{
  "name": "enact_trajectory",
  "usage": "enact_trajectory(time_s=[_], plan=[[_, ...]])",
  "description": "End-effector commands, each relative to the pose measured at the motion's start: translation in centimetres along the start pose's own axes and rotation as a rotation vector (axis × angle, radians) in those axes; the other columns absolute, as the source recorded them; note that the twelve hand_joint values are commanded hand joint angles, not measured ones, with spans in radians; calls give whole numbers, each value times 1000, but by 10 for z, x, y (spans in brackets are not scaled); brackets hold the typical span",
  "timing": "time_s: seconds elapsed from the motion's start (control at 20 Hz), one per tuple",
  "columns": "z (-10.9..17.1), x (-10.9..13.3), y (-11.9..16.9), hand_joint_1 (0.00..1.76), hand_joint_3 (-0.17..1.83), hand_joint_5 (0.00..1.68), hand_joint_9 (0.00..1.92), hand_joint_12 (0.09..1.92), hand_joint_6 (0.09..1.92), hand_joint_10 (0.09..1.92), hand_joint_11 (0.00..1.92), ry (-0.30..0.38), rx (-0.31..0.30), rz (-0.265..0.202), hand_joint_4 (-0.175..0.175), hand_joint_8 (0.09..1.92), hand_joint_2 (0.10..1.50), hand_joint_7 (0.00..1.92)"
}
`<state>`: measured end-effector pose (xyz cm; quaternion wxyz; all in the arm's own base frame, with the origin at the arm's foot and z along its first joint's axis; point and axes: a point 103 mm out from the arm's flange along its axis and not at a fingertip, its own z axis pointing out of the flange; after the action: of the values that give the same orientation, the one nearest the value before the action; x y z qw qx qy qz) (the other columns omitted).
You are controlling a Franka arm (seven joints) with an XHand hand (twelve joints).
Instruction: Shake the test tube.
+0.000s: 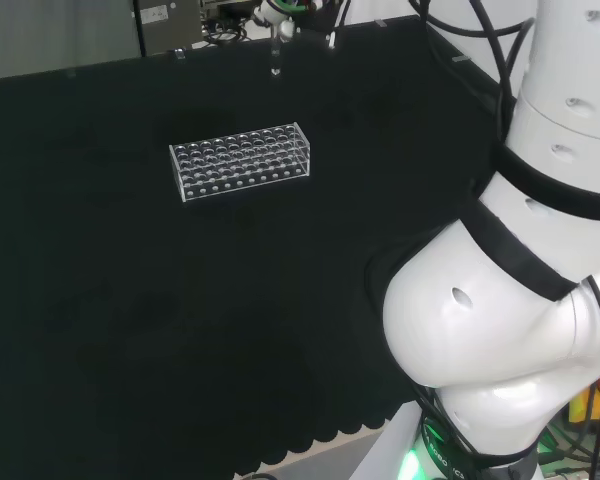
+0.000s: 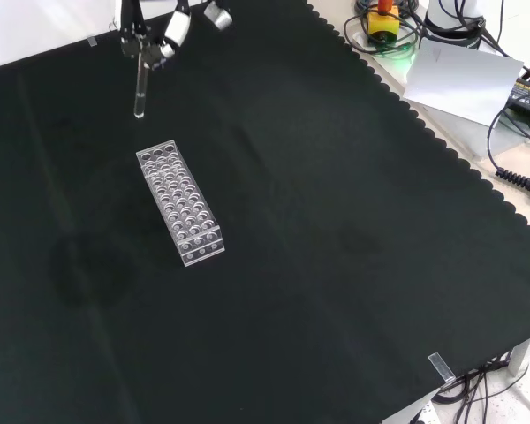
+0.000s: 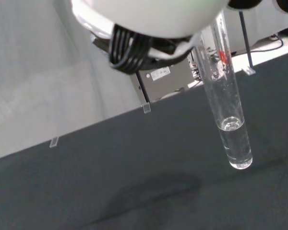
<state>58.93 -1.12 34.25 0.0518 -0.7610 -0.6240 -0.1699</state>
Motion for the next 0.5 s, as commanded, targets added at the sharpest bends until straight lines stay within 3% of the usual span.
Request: enact_trajectory(time_s=[0.05, 0.5], plan=[[-33, 5, -9, 1228, 641, 1431, 1748, 854, 363, 305, 1367, 3, -12, -3, -175, 354, 619, 1840], [-34, 38, -29, 1229, 646, 1432, 1752, 852, 363, 303, 1371, 47, 18, -45, -175, 352, 616, 1843]])
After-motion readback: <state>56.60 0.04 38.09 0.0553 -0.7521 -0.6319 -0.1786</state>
